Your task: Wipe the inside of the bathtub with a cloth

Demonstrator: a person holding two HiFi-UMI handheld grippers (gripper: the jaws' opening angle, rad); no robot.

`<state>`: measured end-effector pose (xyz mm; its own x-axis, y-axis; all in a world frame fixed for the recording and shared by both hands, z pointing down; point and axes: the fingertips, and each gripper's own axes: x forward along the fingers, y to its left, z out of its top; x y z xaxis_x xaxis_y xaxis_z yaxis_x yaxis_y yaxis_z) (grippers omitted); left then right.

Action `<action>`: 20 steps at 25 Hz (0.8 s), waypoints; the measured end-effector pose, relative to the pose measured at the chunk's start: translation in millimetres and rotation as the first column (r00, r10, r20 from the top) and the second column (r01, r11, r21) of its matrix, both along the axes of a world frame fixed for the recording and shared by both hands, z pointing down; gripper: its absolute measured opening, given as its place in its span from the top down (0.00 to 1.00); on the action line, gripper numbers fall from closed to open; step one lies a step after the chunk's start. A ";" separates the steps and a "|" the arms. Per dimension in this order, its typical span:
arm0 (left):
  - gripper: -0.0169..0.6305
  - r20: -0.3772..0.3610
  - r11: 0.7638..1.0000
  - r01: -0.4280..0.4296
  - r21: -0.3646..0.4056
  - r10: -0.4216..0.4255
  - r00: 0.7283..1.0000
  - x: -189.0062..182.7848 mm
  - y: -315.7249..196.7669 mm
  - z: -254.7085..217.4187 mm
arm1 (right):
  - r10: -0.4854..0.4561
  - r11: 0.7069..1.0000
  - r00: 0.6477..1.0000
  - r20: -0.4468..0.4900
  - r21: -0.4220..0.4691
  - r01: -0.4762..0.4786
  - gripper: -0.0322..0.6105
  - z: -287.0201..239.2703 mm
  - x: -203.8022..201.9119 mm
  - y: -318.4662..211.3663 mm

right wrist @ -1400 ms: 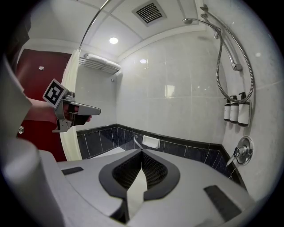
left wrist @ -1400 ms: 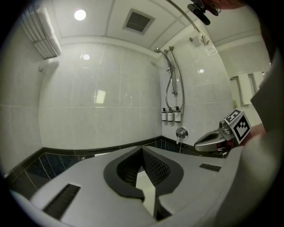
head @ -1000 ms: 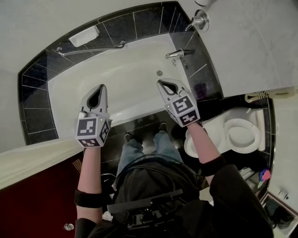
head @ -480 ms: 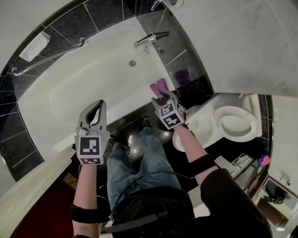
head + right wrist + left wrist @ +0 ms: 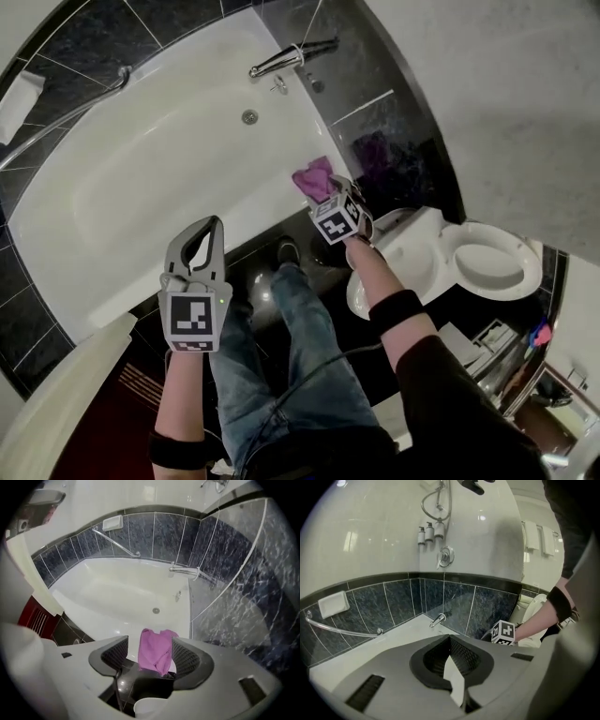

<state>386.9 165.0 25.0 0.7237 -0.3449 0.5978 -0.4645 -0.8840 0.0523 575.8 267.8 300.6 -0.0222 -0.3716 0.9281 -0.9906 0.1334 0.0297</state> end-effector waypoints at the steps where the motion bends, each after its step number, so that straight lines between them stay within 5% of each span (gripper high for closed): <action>1: 0.97 0.000 1.000 0.010 -0.012 -0.010 1.000 2.0 -0.3 7.5 | 0.009 1.000 1.000 -0.003 -0.010 -0.009 0.45 12.5 5.4 -0.2; 13: 0.97 0.053 0.999 -0.017 -0.048 0.019 0.998 4.4 -1.9 71.5 | 0.082 0.987 0.997 0.014 -0.143 -0.079 0.46 124.2 41.0 1.2; 20: 0.97 0.062 0.998 0.013 -0.064 -0.010 0.998 -3.4 -5.6 81.3 | 0.122 0.981 0.991 0.061 -0.156 -0.112 0.73 137.6 37.5 -2.4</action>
